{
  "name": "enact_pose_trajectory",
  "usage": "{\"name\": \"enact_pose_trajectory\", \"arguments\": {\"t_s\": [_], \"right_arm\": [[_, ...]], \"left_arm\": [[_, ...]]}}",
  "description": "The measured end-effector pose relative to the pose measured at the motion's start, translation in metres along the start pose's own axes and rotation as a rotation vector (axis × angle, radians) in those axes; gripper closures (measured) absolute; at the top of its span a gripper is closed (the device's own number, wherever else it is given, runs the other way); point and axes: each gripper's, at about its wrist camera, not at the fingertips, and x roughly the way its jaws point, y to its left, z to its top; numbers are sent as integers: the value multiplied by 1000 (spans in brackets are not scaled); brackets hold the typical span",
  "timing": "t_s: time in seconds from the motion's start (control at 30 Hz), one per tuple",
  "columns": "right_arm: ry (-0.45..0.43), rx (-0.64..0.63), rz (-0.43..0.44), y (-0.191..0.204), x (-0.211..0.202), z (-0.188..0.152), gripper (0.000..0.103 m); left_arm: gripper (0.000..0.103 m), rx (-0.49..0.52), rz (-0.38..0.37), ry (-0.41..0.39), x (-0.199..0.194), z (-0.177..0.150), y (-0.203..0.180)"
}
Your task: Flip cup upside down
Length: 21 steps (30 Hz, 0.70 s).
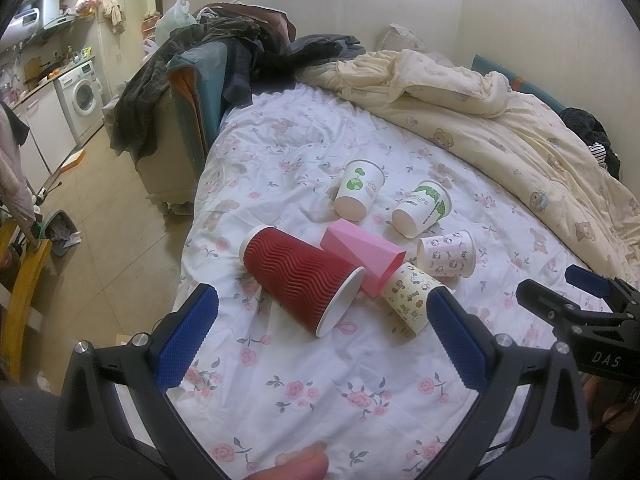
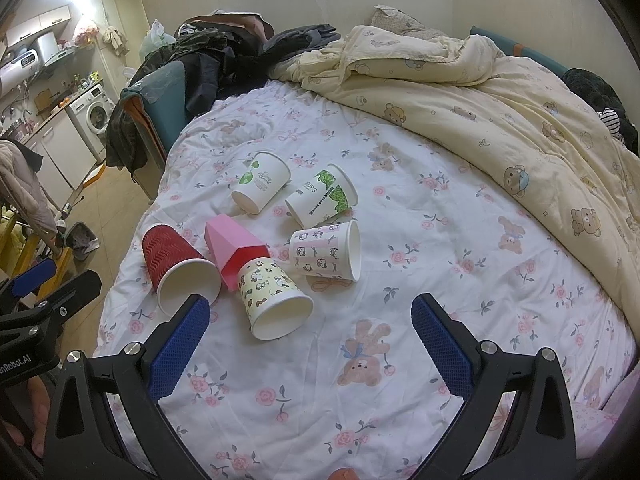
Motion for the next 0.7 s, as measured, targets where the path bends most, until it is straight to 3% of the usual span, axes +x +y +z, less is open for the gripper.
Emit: {"name": "enact_pose_trajectory", "arguments": {"t_s": [0.5,0.7], "right_arm": [[2,-1,0,1,1,0,0],[9,3,2,0,3,0,0]], "left_arm": [[0,-3,-1,4,0,0,0],[0,-12,6,19,8,-6,19]]}}
